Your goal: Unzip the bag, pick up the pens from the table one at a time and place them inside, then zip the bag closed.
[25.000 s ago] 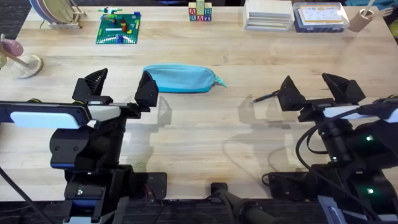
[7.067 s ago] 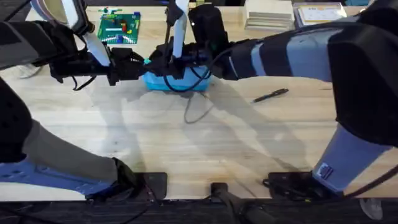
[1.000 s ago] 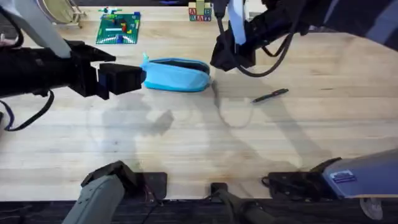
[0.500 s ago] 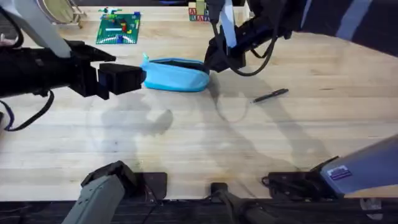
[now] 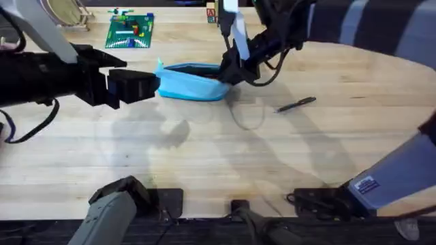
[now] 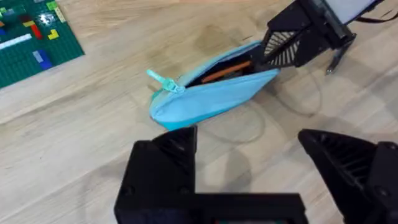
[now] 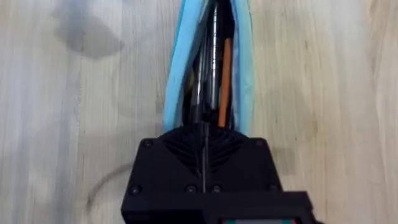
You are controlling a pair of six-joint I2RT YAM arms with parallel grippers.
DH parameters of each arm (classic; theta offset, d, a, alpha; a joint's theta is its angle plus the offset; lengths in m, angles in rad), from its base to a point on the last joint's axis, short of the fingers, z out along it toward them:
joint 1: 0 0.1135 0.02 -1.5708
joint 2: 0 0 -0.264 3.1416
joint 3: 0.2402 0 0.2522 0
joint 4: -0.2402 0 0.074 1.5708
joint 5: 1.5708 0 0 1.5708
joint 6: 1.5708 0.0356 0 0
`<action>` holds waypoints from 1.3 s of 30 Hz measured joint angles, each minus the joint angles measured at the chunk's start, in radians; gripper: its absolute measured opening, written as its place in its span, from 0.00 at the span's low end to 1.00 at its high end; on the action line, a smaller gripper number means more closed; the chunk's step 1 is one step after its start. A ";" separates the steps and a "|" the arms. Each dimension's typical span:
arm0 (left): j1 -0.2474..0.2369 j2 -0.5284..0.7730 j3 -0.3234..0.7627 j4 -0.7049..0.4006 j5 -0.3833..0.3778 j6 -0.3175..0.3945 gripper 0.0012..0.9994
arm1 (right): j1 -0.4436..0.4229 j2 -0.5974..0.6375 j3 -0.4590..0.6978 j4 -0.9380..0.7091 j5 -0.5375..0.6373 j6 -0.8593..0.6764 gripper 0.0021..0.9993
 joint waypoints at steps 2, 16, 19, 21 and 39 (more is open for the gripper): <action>0.000 0.000 0.000 0.000 0.000 0.000 0.99 | 0.002 0.019 0.000 0.009 -0.006 0.000 0.03; 0.000 0.000 0.000 0.000 0.000 0.000 0.99 | 0.004 0.040 0.000 0.041 -0.023 0.000 0.93; 0.000 0.000 0.000 0.000 0.000 0.000 0.99 | 0.004 0.040 0.000 0.042 -0.025 0.000 0.99; 0.000 0.000 0.000 0.000 0.000 0.000 0.99 | 0.004 0.040 0.000 0.042 -0.026 0.005 1.00; 0.000 0.000 0.000 0.000 0.000 0.000 0.99 | 0.004 -0.281 0.001 -0.049 0.168 0.300 1.00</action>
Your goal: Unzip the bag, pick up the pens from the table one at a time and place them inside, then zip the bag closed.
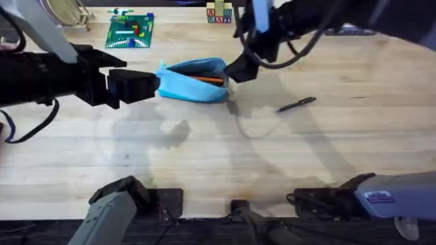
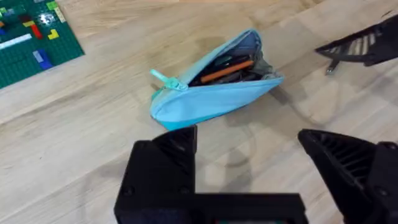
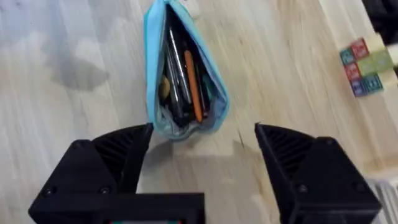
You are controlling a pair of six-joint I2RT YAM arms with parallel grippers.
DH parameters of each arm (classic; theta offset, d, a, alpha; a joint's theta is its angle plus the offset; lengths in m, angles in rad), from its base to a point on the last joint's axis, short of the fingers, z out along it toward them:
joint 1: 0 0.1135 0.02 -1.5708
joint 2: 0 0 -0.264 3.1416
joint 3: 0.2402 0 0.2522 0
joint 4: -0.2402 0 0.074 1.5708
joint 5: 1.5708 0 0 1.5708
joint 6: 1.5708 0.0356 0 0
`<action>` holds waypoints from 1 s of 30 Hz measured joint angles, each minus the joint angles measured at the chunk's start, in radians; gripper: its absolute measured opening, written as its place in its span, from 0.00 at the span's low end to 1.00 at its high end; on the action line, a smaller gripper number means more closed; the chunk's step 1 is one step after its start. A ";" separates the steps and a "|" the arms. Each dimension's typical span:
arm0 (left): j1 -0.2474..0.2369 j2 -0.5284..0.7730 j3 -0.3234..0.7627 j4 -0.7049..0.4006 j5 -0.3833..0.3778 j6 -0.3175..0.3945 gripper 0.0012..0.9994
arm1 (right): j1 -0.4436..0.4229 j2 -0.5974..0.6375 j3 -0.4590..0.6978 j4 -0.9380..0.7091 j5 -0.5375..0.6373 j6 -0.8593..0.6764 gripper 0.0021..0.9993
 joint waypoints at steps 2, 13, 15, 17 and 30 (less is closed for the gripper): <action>0.000 0.000 0.000 0.000 0.000 0.000 0.99 | 0.000 -0.040 0.000 -0.042 0.038 0.040 1.00; 0.000 0.000 0.000 0.000 0.000 0.000 0.99 | 0.000 -0.203 0.000 -0.225 0.227 0.337 1.00; 0.000 0.000 0.000 0.000 0.000 0.000 0.99 | 0.000 -0.224 0.000 -0.257 0.277 0.416 1.00; 0.000 0.000 0.000 0.000 0.000 0.000 0.99 | 0.000 -0.240 0.000 -0.288 0.327 0.496 1.00; 0.000 0.000 0.000 0.000 0.000 0.000 0.99 | 0.002 -0.253 0.000 -0.476 0.414 0.715 1.00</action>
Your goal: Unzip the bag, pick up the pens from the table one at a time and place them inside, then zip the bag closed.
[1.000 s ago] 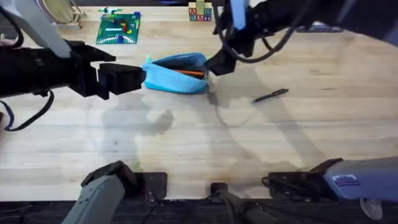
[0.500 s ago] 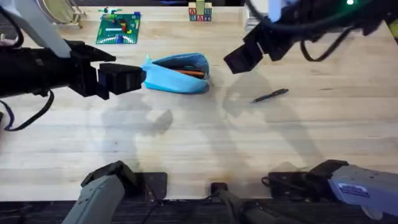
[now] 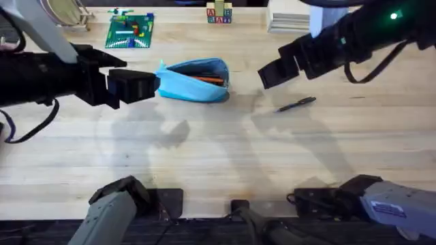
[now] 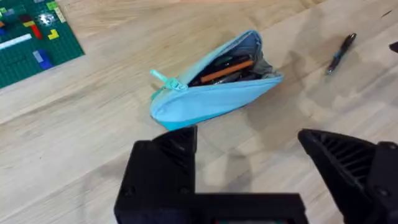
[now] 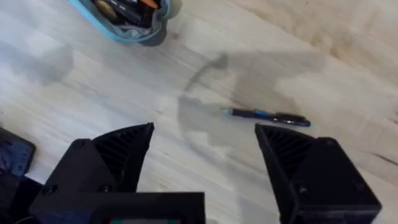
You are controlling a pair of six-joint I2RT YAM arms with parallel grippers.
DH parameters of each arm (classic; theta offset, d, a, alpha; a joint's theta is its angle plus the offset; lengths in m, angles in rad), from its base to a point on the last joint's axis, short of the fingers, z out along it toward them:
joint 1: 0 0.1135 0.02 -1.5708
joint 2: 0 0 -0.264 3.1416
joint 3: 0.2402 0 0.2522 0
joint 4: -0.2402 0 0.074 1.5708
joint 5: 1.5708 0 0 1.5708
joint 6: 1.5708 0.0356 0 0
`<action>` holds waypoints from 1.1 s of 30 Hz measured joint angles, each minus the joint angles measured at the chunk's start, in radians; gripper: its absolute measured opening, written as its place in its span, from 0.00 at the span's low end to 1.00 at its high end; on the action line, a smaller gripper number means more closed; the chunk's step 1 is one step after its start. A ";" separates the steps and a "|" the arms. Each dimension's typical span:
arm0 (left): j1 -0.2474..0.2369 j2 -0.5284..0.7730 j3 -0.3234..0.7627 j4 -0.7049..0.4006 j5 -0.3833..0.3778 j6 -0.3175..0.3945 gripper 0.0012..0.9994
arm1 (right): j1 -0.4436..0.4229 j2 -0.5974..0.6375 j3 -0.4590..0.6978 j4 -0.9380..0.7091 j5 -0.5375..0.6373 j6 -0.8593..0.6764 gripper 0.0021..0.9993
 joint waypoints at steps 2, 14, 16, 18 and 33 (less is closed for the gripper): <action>0.000 0.000 0.000 0.000 0.000 0.000 1.00 | 0.000 0.000 0.000 -0.011 0.000 0.031 1.00; 0.000 0.000 0.000 0.000 0.000 -0.002 0.99 | 0.000 0.004 0.000 -0.134 0.100 0.673 1.00; 0.000 0.000 0.000 0.000 0.000 -0.003 0.99 | 0.000 0.012 0.000 -0.165 0.146 0.788 1.00; 0.000 0.000 0.000 0.000 0.000 -0.003 0.99 | 0.000 0.022 0.000 -0.185 0.180 0.885 1.00; 0.000 0.000 0.000 0.000 0.000 -0.003 0.99 | -0.015 0.141 0.000 -0.173 0.262 1.176 1.00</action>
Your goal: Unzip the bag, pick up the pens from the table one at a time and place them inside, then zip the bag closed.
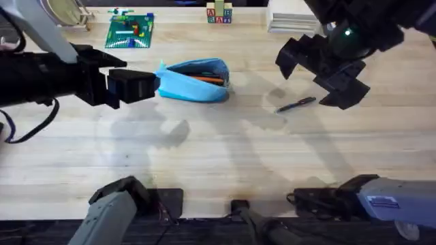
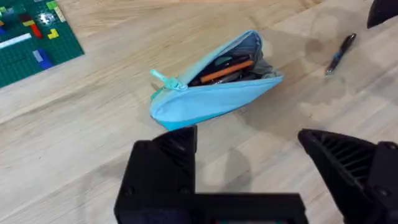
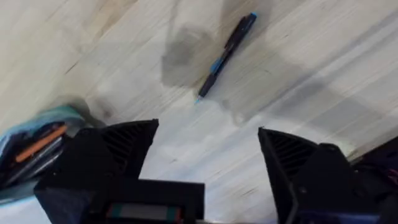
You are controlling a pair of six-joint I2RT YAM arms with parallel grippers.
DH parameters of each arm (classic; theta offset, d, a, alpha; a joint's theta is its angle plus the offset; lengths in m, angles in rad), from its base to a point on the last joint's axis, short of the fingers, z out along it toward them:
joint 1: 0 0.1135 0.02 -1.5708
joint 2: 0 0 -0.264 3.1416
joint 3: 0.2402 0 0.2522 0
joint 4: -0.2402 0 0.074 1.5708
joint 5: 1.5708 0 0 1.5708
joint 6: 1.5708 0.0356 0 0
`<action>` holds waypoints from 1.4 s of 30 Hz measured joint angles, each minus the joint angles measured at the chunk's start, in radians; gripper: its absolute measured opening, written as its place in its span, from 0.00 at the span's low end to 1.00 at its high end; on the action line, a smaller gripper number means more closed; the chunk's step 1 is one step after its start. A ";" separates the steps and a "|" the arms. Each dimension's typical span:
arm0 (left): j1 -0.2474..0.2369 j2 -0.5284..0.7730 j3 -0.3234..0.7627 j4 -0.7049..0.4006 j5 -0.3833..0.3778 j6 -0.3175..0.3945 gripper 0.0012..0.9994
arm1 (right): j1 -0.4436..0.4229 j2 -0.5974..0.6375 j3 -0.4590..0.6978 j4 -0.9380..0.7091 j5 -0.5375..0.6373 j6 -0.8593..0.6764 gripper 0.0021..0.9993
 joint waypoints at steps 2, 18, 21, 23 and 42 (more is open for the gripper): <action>0.000 0.000 0.000 0.000 0.000 0.000 0.99 | -0.017 0.015 0.000 0.001 -0.001 0.005 1.00; 0.000 0.000 0.000 0.000 0.000 0.000 0.99 | -0.134 0.118 -0.054 0.152 -0.158 0.084 1.00; 0.000 0.000 0.000 0.000 0.000 0.000 0.99 | -0.141 0.118 -0.107 0.179 -0.182 0.117 1.00; 0.000 0.000 0.000 0.000 0.000 0.000 0.99 | -0.147 0.118 -0.141 0.189 -0.189 0.128 1.00; 0.000 0.000 0.000 0.000 0.000 0.000 0.99 | -0.157 0.118 -0.299 0.338 -0.176 0.189 1.00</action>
